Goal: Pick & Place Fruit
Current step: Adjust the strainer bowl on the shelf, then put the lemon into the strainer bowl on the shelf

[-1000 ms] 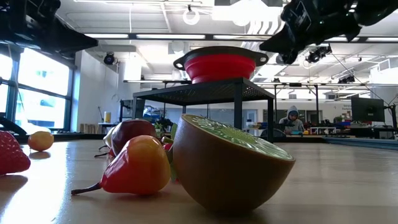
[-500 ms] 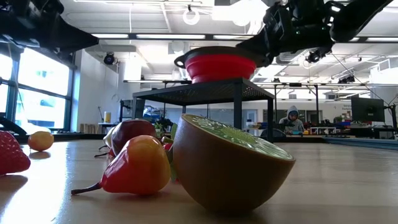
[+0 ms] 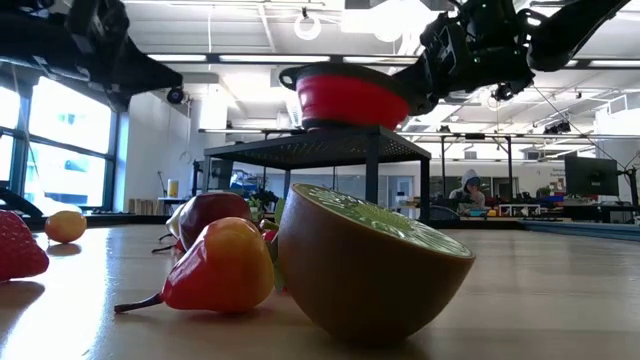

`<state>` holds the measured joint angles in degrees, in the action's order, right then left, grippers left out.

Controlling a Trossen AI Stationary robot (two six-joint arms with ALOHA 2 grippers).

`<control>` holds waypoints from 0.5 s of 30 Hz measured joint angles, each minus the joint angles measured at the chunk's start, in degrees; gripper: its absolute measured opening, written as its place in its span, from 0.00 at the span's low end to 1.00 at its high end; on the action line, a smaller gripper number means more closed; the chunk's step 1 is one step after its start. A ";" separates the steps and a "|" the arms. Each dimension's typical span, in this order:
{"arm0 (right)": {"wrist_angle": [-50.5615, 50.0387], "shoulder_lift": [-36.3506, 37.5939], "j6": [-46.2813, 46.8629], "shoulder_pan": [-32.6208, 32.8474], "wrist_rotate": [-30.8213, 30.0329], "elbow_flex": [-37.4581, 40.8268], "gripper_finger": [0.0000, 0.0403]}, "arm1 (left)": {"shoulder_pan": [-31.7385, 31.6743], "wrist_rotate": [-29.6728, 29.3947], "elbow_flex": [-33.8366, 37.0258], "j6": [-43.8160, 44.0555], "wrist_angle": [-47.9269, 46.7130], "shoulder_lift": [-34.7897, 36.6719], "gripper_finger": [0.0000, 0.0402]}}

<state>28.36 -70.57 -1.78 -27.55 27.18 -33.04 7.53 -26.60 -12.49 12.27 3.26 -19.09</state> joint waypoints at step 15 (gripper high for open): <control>5.62 1.07 2.12 0.77 0.26 0.04 0.01 | 0.00 1.59 -9.82 -9.24 -5.17 -2.10 0.05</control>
<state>33.97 -69.49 0.34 -26.77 27.44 -32.99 7.53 -25.02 -22.30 3.03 -1.91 -21.19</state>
